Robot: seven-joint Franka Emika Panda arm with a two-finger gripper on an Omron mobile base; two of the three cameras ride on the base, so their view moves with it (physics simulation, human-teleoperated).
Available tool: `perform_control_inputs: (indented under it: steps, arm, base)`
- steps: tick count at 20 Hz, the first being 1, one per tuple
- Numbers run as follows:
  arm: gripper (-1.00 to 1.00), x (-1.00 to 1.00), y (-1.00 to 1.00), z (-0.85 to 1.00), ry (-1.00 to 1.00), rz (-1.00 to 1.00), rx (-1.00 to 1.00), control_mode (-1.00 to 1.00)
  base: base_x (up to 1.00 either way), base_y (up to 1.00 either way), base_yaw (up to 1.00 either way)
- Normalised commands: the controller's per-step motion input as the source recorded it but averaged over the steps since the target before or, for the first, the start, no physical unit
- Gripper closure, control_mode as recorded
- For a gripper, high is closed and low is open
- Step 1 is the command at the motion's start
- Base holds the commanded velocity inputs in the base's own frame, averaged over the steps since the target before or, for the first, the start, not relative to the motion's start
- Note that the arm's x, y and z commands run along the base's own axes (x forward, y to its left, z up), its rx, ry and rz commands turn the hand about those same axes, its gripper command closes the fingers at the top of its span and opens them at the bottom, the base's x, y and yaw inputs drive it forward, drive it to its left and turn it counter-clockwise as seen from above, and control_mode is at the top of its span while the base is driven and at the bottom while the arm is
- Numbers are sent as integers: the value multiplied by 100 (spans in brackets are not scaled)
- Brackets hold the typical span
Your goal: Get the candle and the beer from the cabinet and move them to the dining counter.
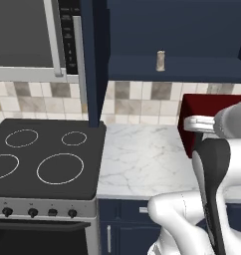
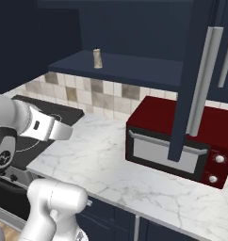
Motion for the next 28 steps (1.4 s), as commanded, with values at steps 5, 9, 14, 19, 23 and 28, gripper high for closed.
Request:
perform_control_inputs:
  steps: [5,9,14,19,23,28]
  arm:
    - [-100,19,0,46,-19,14,-1,-100]
    - [-100,3,0,73,-29,17,-5,-100]
    - [-100,-1,0,50,-25,14,-5,-100]
    - [-100,7,1,38,-8,3,-4,-100]
    - [-100,11,13,20,0,-1,-3,-100]
    - [-100,25,9,5,0,-5,0,-100]
  base:
    - [0,0,0]
    - [0,0,0]
    - [0,0,0]
    - [0,0,0]
    - [0,0,0]
    - [0,0,0]
